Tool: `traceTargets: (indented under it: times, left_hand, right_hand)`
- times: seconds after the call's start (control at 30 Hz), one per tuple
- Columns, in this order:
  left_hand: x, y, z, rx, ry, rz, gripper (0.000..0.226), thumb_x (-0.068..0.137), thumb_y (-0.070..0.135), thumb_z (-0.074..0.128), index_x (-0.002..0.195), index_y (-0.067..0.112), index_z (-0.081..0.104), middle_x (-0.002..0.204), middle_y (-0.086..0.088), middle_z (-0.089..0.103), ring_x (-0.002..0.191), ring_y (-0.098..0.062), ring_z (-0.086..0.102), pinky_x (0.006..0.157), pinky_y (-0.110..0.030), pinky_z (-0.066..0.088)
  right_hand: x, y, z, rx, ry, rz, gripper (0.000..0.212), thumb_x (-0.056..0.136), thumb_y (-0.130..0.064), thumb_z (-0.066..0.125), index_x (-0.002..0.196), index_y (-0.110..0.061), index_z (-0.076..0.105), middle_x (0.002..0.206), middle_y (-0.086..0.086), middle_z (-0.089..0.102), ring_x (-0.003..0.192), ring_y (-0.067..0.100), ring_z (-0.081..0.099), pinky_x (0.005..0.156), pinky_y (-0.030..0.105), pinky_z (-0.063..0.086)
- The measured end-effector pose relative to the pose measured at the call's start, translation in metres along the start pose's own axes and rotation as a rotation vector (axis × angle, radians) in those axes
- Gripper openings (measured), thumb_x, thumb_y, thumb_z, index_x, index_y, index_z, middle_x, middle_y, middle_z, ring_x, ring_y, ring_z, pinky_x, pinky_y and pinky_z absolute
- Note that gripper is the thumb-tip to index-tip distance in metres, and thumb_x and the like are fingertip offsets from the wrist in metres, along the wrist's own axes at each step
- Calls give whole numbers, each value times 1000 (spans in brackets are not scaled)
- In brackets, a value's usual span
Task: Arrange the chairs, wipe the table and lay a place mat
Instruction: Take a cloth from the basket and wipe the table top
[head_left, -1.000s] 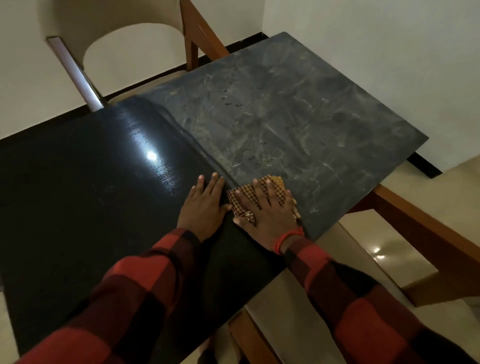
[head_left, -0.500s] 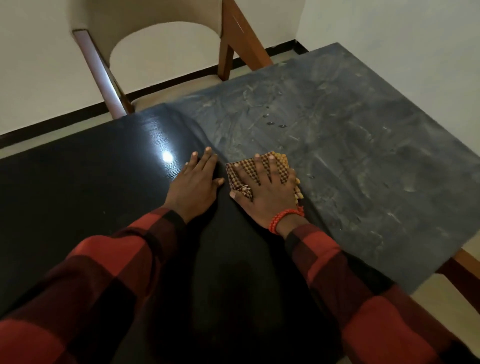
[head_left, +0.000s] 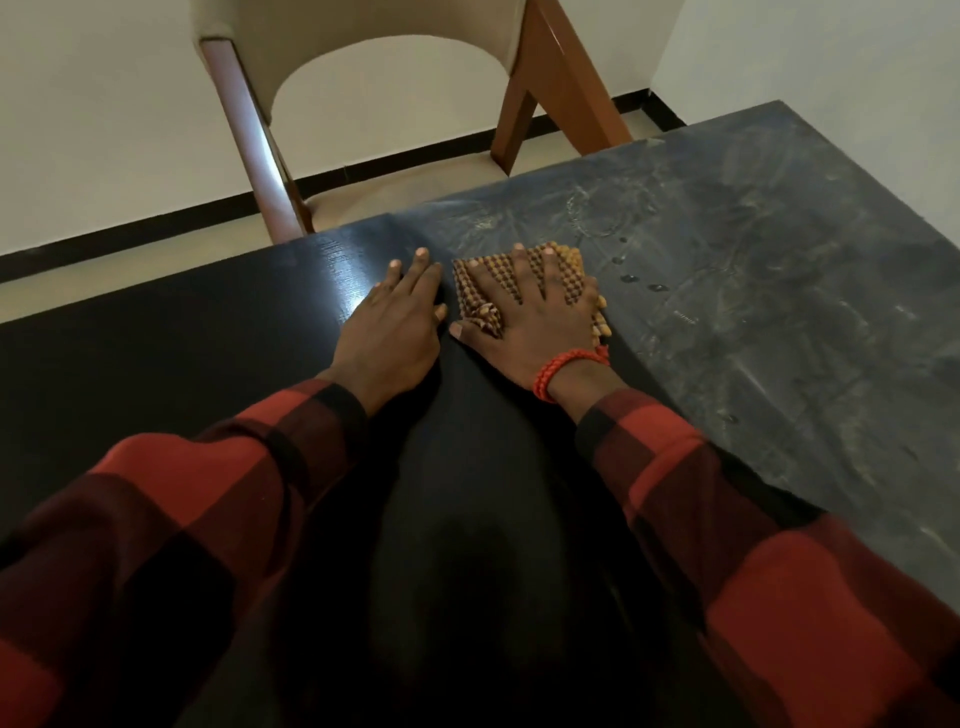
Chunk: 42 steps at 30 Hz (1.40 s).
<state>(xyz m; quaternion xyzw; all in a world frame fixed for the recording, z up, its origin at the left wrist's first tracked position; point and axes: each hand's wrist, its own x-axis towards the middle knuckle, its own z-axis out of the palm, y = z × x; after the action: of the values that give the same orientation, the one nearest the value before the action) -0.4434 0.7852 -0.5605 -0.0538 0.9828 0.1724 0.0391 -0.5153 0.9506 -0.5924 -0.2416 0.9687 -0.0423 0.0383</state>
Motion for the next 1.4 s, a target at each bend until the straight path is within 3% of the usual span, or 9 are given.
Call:
traceTargets:
  times: [0.3,0.47,0.67,0.83,0.97,1.13,1.27,1.4]
  left_hand:
    - [-14,10,6,-6,0,16,54,109,28,35,159,13,22,169,-8,12,155,-31,10,123,-44,14]
    - [-31,25,10,-4,2,51,51,108,25,38,157,11,28,168,-9,17,155,-30,15,122,-43,17]
    - [-57,56,21,13,-6,74,48,108,25,37,155,14,33,167,-6,21,154,-27,18,121,-44,21]
    - [-71,67,25,29,-28,82,50,108,27,37,155,13,32,167,-8,20,154,-28,17,122,-44,19]
    - [-79,62,23,37,-26,61,50,108,26,37,155,12,32,167,-8,21,154,-28,17,123,-42,18]
    - [-82,41,18,27,-11,24,50,108,28,36,156,14,31,167,-7,20,155,-27,16,124,-42,17]
    - [-75,28,15,17,14,14,50,108,27,36,155,13,32,167,-9,22,154,-27,18,125,-40,16]
    - [-60,17,13,5,22,13,51,108,28,35,157,14,30,167,-8,21,155,-25,16,124,-39,15]
  right_hand:
    - [-28,16,-4,14,-35,-26,65,95,-76,19,155,-56,6,171,-4,1,156,30,-4,115,72,3]
    - [-125,42,-2,-14,-32,-30,66,94,-76,20,155,-56,5,171,-3,4,156,30,0,114,74,10]
    - [-246,55,-5,-43,-78,44,66,94,-74,25,156,-52,16,170,-1,10,155,35,10,112,74,14]
    - [-340,64,-4,-11,-114,98,67,96,-75,27,157,-51,16,171,-3,7,156,32,6,115,72,13]
    - [-382,86,-5,-33,-127,161,69,93,-75,30,156,-46,27,169,0,18,155,34,15,111,73,21]
    - [-381,101,-7,-28,-102,289,71,92,-76,24,155,-45,30,168,2,23,155,33,17,111,71,20]
    - [-346,105,-6,-27,-102,266,69,94,-77,15,158,-50,11,170,-1,13,156,31,10,113,73,20]
    - [-282,98,-5,-54,-93,199,68,94,-75,15,157,-49,18,169,3,19,154,34,16,113,71,21]
